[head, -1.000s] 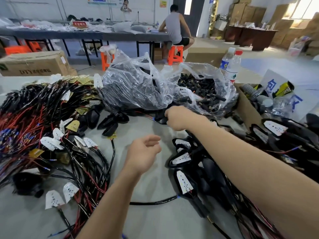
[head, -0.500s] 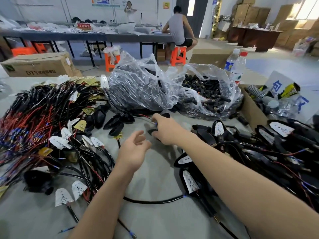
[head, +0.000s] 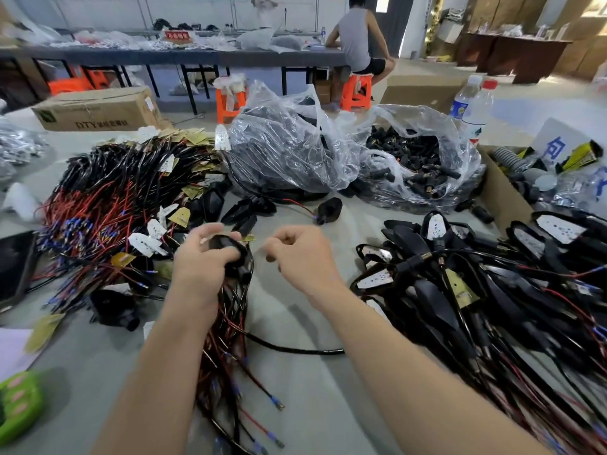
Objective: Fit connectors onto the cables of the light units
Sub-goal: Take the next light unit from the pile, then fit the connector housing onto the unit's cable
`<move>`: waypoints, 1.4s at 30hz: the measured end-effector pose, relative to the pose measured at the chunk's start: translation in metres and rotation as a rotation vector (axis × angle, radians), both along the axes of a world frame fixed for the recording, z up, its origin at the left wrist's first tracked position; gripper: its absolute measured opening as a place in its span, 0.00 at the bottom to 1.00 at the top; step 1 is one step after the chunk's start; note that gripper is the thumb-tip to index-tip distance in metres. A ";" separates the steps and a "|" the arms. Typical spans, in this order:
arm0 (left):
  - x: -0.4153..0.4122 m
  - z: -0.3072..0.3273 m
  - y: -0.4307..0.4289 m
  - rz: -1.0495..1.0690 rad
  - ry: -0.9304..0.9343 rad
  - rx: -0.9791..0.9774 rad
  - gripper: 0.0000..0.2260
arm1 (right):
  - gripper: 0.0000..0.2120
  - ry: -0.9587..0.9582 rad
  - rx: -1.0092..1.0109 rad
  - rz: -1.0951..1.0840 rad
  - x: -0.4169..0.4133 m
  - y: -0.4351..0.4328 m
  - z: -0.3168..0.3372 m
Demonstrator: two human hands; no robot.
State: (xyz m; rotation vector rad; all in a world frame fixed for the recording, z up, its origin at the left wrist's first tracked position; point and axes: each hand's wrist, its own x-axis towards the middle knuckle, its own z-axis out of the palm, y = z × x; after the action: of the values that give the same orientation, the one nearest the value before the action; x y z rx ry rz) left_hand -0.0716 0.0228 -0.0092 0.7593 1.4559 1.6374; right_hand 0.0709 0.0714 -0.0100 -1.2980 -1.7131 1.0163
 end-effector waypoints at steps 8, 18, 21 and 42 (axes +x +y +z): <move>-0.035 -0.004 -0.019 0.012 -0.503 0.174 0.05 | 0.14 -0.637 -0.010 0.164 -0.050 -0.032 -0.019; -0.022 -0.013 -0.013 0.093 -0.203 -0.063 0.07 | 0.10 -0.137 -0.004 -0.164 -0.026 -0.022 0.010; -0.015 -0.021 -0.011 0.043 0.154 -0.238 0.11 | 0.10 -0.054 0.182 -0.235 -0.024 -0.019 0.020; -0.003 -0.038 -0.009 0.217 0.587 -0.271 0.34 | 0.19 0.348 0.129 0.070 -0.020 0.000 0.013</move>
State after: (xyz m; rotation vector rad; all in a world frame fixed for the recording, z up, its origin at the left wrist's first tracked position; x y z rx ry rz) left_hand -0.0745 0.0141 -0.0474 1.0014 2.1889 1.3814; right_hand 0.0511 0.0712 0.0030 -0.9226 -1.5361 1.0819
